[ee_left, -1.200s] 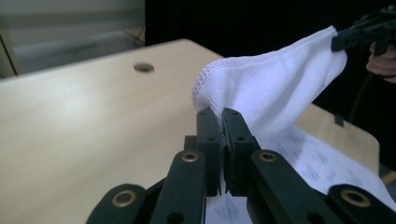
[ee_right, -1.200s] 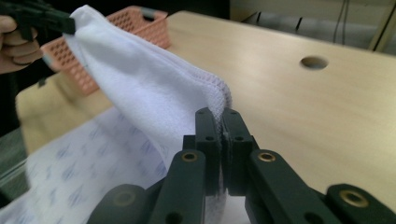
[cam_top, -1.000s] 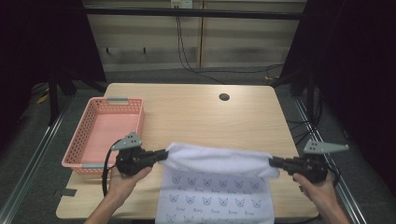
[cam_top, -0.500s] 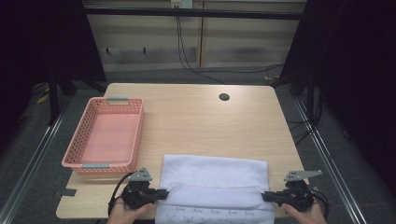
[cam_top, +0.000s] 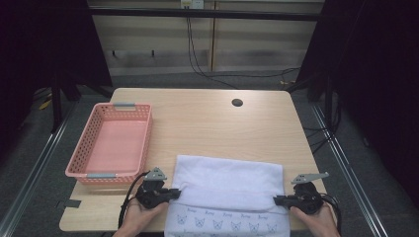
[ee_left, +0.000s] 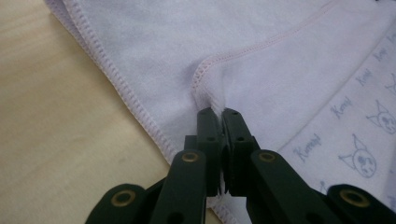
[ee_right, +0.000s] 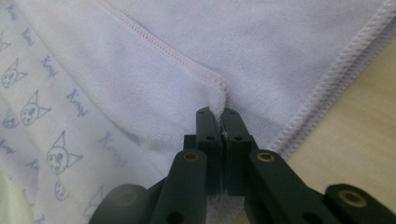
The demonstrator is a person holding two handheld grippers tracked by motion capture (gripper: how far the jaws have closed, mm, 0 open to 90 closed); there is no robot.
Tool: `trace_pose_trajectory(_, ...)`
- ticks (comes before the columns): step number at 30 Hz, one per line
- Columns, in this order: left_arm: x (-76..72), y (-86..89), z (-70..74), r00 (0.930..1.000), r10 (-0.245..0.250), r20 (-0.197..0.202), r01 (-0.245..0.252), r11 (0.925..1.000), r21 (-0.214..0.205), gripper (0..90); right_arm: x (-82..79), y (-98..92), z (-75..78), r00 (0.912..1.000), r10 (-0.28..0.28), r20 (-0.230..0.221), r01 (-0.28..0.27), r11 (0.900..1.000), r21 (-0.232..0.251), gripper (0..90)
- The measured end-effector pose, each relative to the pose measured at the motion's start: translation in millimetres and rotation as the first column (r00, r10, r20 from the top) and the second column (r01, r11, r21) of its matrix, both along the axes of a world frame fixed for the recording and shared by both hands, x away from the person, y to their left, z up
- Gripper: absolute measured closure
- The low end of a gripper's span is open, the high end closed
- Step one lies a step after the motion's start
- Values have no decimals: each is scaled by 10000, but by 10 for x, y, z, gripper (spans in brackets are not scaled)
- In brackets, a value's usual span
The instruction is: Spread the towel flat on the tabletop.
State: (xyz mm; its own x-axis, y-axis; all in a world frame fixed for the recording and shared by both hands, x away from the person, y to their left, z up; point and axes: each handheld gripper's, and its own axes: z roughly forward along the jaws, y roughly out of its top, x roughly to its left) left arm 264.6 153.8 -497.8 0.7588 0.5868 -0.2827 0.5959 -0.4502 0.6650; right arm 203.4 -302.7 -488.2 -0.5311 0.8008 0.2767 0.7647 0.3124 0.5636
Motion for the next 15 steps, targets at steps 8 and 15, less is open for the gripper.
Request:
trace_pose_trajectory(8, 335, -122, -10, 9977, 640, 209, -643, 9979, 113, 873, 354, -36, -14, 9980, -486, 399, 500, 9981, -349, 885)
trace_pose_trajectory(15, 704, -251, 1, 9897, 1335, 509, -1361, 9893, 515, 873, 791, -43, -6, 9956, -738, 569, 783, 9937, -808, 885)
